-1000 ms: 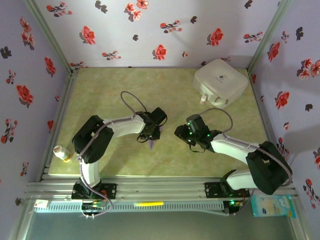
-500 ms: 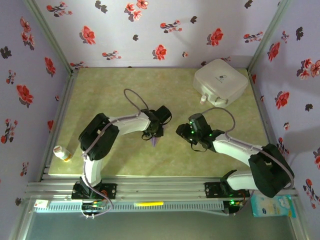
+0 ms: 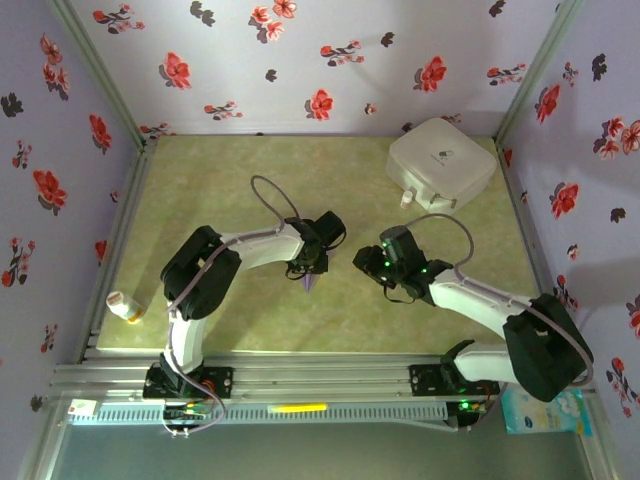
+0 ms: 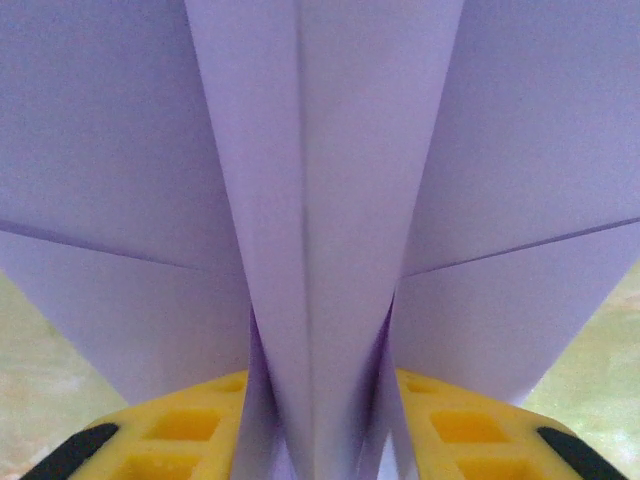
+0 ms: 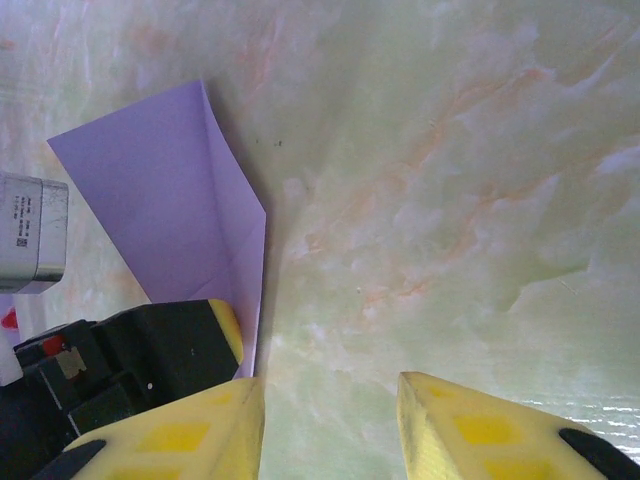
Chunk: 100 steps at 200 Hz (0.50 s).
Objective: Fold a paper plane with a square sheet of paper (pick it up from the middle)
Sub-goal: Move a paper plane to the center of the table.
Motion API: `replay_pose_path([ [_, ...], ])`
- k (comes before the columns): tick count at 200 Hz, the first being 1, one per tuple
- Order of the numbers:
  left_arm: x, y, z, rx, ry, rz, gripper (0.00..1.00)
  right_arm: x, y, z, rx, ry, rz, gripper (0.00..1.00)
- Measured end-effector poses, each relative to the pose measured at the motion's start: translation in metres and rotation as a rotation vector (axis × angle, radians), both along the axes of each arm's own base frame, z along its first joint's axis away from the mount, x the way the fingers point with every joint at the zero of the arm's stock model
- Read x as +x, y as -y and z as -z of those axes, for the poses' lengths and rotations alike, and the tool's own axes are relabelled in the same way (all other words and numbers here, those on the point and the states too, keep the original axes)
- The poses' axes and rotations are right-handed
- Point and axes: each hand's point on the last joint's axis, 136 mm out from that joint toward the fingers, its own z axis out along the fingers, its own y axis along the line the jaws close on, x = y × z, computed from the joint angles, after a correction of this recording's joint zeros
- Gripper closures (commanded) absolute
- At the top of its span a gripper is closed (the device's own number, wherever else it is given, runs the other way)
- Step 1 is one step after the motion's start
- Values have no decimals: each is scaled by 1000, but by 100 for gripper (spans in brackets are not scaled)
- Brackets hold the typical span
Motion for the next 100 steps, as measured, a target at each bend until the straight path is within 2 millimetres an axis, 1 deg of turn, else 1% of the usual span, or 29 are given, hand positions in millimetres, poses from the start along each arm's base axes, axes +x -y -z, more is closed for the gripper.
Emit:
replay_pose_path([
  [21,0,0,0,1,-1,0,66,-1,1,-1,0,1,0,61],
  [31,0,0,0,0,-1,-1,62,-1,2,-3,-3,5,-1,61],
  [53,0,0,-3,-5,3,-3,60,-2,8,-9,-16,22,5,61],
  [73,1,1,-15,-22,17,-4,59,-3,16,-13,-41,39,13,61],
  [100,2,3,-38,-64,52,-4,55,-4,33,-15,-88,44,33,60],
])
